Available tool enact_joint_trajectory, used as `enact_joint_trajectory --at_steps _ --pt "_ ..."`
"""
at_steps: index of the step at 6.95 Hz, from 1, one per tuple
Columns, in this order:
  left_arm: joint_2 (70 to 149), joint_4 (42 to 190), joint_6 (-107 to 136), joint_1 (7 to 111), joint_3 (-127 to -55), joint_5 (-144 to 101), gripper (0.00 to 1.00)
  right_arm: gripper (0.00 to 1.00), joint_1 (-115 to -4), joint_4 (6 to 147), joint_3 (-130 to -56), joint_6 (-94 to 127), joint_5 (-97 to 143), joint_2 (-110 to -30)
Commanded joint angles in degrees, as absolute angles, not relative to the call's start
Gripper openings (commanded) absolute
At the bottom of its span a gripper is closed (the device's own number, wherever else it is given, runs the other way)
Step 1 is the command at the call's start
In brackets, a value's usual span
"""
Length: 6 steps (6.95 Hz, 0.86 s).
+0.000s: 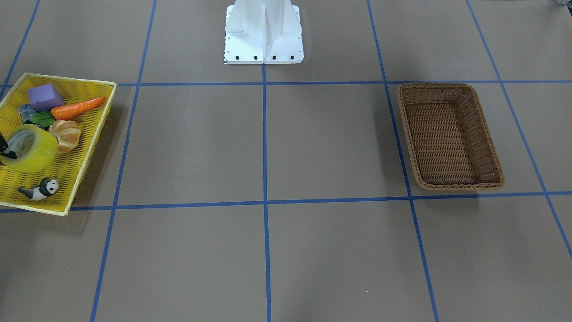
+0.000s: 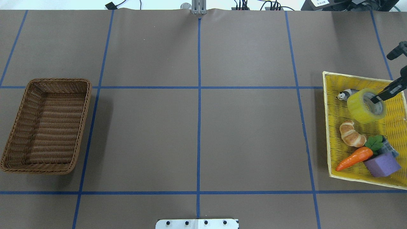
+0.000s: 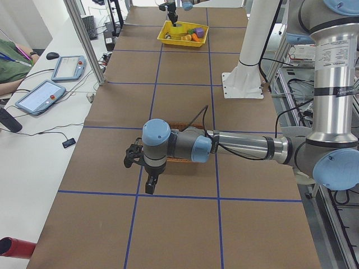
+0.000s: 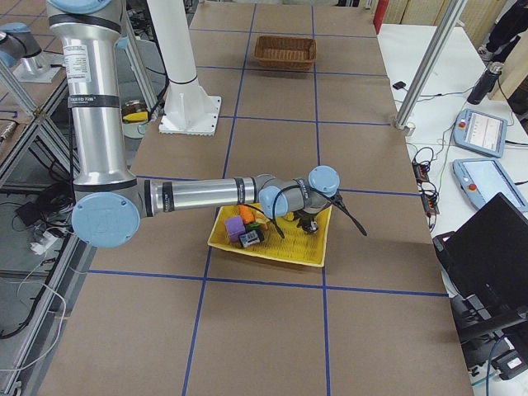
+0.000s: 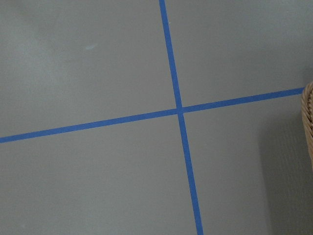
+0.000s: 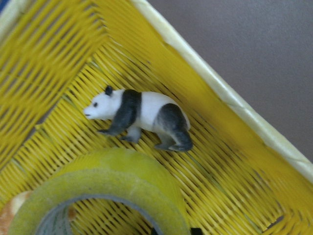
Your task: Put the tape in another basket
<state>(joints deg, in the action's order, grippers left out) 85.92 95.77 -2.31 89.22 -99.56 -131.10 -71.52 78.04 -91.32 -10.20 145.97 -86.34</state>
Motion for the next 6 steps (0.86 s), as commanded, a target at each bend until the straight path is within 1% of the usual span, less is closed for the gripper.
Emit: enact_joint_trajectory --at_steps 1,2,3,5,6 --pt "86.4 99.9 -2.3 88.9 -99.8 -131.2 0.98 0.00 -72.2 78.0 -96.3 -7.1 151.3 -85.3" --pt "86.6 100.6 -1.9 88.2 -99.6 -131.7 0.98 0.00 -72.2 75.5 -98.5 -3.7 151.2 -84.5" --pt "87.8 104.0 3.7 85.9 -99.6 -134.7 0.97 0.00 -72.2 69.6 -98.6 4.1 151.1 -81.8" --pt "88.7 122.7 24.2 80.9 -98.3 -136.3 0.96 0.00 -69.2 58.2 -98.7 27.5 149.3 -76.0" --pt "90.2 132.8 33.3 79.9 -95.6 -136.2 0.96 0.00 -66.7 51.8 -98.9 36.5 146.1 -74.7"
